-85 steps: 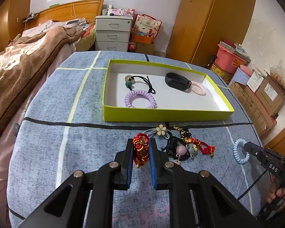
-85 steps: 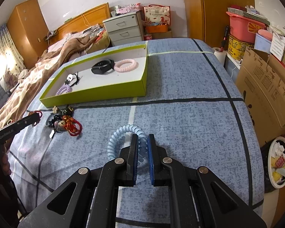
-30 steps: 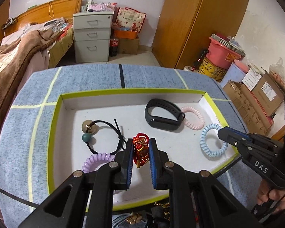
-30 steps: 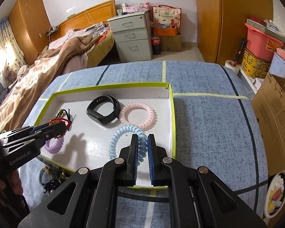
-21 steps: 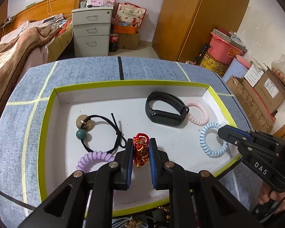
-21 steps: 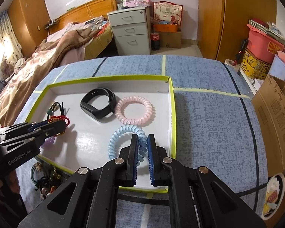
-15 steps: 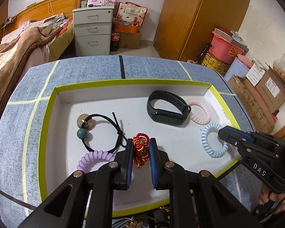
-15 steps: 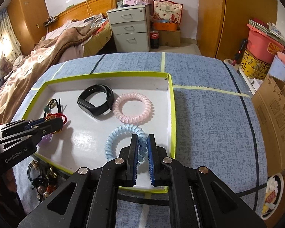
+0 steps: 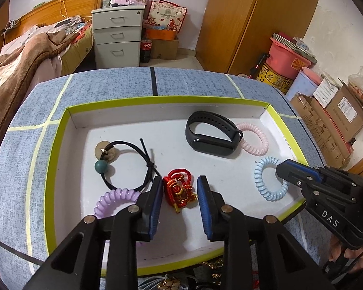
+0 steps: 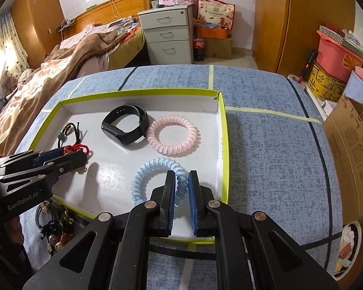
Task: Organize jewelry
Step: 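Open the left gripper over the box while right releases the light-blue hair tie, then withdraw both open grippers from the box toward the remaining charms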
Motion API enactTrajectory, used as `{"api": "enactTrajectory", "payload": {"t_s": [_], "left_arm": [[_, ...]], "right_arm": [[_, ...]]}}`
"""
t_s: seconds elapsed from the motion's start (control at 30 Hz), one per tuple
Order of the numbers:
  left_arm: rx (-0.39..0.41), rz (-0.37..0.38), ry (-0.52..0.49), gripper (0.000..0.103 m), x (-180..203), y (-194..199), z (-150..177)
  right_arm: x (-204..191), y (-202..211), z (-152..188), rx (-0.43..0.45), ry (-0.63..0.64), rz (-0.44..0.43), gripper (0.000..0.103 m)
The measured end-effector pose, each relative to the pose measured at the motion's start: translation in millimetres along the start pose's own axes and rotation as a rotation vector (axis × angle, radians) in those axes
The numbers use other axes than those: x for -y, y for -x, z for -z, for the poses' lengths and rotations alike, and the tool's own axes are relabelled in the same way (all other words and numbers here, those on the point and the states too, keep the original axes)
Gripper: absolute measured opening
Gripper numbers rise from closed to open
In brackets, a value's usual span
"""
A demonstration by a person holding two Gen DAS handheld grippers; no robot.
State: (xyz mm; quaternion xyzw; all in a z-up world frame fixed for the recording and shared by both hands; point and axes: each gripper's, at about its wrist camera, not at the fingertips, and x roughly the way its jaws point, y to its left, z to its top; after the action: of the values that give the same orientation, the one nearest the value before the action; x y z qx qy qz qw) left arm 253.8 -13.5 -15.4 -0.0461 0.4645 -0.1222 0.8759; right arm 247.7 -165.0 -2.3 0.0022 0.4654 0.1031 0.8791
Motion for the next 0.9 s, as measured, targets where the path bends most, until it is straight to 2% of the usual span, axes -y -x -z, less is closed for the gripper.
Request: {"api": "enactTrajectory", "payload": {"t_s": [0.13,0.17,0.47,0.9], "left_arm": [[0.016,0.009,-0.005,0.04,1,6,0],[0.015,0.009,-0.002,0.04,1,6,0],[0.029,-0.002,0.0,0.044,2,19,6],[0.111,-0.055,-0.011,0.048,7,67,28]], "right_arm": [[0,4,0,0.017,-0.002,-0.015,0.035],[-1,5,-1,0.018,-0.004,-0.019,0.036],[-2,18,3,0.04,-0.013,-0.022,0.037],[-14,55,18,0.114,-0.007,-0.049,0.037]]}}
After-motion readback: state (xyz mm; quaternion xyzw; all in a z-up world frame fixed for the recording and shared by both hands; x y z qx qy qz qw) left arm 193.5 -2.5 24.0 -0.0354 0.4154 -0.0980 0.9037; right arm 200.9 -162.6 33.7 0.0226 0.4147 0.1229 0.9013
